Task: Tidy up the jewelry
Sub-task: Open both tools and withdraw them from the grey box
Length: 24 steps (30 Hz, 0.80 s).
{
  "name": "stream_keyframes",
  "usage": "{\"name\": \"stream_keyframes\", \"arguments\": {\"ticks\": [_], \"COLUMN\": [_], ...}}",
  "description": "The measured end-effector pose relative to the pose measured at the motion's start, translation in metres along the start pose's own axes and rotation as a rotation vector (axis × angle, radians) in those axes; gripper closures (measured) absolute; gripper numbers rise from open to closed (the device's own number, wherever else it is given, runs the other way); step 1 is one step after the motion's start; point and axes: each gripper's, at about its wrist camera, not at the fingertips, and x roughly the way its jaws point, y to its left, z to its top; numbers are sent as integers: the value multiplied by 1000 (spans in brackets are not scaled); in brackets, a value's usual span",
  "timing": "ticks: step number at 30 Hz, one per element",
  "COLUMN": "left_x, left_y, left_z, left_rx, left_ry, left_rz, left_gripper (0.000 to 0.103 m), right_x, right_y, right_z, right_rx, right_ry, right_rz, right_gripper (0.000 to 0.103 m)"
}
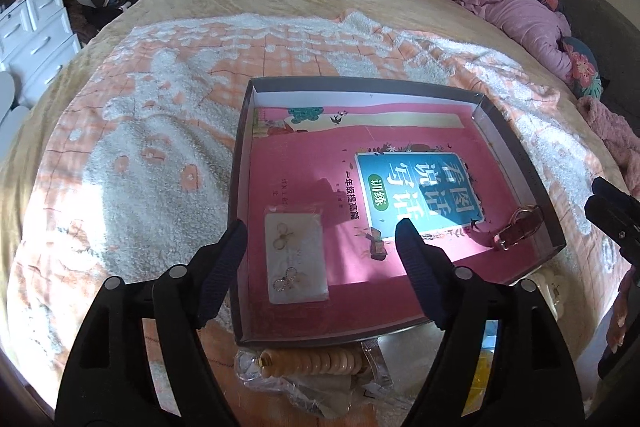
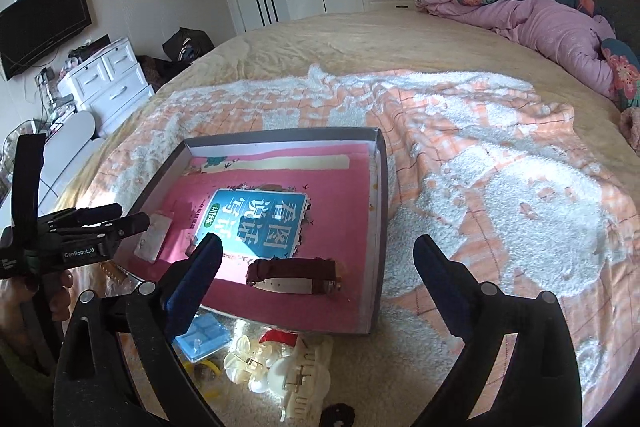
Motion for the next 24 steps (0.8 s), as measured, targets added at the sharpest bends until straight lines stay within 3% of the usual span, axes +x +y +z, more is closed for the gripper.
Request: {"name": "stream_keyframes", "arguments": {"ticks": [2,6,18,24], "left_x": [-12,-38,-103,-120], "left_y": [1,4,12,16], "left_z": [2,4,-6,-20], "left_rx": [-8,-16,-30,-37], "left_ry": [-25,-70,-183,-199], "left_rz": [-4,1,25,47], "left_gripper": [20,10,10,10], "right_x": [-12,-33,-74,-86], "right_y": [-2,-3,3,8], "right_z": [0,-2,-12,-19], "right_rx": [0,-2,-46,-68], "right_ry": [-25,-63,-128,-136], "right_rz": [-7,-14,-22,-13], "right_gripper": [7,6,6,6]}}
